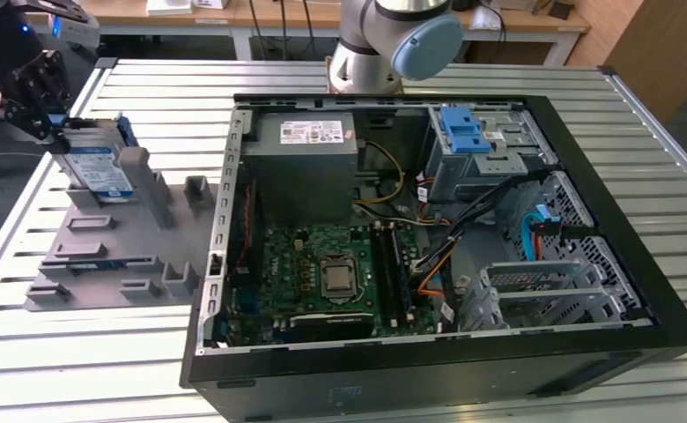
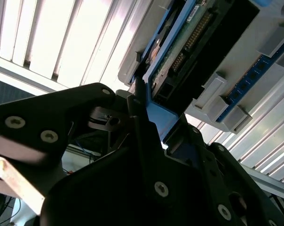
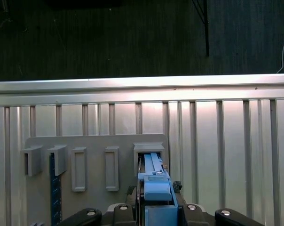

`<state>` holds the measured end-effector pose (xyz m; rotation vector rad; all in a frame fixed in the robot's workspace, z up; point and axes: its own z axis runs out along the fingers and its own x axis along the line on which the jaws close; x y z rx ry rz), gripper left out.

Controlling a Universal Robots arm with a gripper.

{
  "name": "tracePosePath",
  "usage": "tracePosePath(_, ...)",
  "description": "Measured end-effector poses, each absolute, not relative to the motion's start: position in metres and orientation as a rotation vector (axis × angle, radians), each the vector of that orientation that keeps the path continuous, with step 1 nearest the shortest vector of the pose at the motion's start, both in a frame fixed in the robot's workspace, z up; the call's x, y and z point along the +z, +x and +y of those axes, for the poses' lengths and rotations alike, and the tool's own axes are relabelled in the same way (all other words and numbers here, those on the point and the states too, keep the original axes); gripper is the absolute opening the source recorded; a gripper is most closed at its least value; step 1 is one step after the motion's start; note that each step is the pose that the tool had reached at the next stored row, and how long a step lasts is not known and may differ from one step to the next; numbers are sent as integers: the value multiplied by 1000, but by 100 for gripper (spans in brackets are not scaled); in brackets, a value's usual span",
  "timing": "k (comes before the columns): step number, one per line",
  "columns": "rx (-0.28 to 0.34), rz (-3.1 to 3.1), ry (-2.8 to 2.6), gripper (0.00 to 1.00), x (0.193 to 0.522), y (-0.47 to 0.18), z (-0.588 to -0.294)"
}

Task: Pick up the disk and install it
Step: 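Pick up the disk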

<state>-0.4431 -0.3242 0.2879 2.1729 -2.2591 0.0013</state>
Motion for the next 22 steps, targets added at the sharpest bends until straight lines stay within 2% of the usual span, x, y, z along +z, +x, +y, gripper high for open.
tracePosePath(16, 1, -2259, 2173, 36, 288, -443, -324)
tracePosePath(18, 1, -2259, 2173, 38, 288, -443, -324)
tracePosePath(19, 1, -2259, 2173, 44, 288, -443, -324)
tracePosePath(22, 1, -2259, 2173, 44, 288, -443, -324)
